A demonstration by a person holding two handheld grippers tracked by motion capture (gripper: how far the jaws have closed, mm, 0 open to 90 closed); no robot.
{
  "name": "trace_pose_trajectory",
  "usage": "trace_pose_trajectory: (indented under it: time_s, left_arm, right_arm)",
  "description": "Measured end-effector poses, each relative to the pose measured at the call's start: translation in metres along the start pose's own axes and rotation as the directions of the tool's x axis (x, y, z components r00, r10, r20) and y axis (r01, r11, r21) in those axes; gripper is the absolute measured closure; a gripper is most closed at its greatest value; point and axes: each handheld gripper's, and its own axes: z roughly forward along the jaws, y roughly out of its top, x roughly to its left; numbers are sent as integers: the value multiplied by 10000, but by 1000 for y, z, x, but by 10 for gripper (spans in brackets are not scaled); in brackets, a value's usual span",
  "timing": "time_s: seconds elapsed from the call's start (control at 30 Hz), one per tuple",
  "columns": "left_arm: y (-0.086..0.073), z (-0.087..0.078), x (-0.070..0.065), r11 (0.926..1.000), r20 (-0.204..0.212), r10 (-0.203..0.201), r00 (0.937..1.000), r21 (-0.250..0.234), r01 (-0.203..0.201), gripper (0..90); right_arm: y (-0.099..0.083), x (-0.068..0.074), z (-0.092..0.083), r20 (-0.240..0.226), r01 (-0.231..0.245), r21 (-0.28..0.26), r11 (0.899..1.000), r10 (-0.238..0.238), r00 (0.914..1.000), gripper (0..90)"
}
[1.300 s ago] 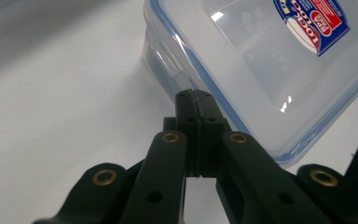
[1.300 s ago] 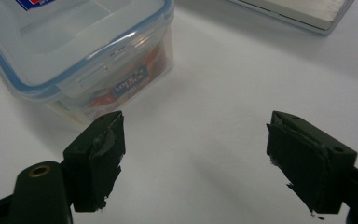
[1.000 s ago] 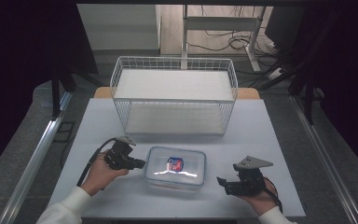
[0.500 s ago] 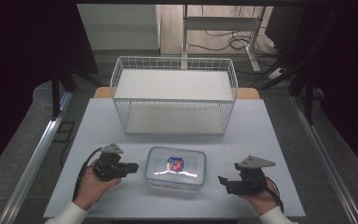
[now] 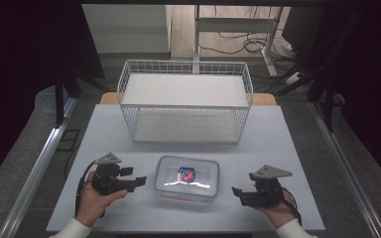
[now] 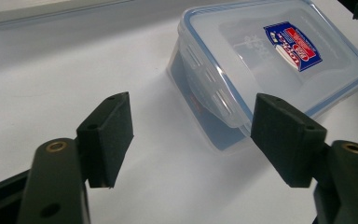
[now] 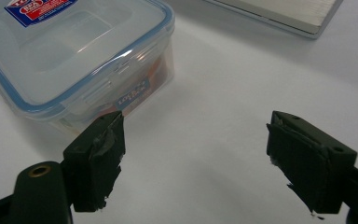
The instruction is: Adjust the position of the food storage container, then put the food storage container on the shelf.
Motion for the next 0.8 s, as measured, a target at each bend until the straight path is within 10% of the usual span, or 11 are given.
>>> trace_pose_trajectory:
  time_s: [0.57,0.8]
  left_arm:
    - [2,2,5,9964,414,-735,9964,-382,751,225]
    - [13,27,10,9907,1473,-1353,9798,45,1361,174]
  right_arm:
    - [2,-1,-1,-140,-152,-88,9998,151,9998,194]
    - [4,1,2,-230,-152,-119,9998,149,9996,194]
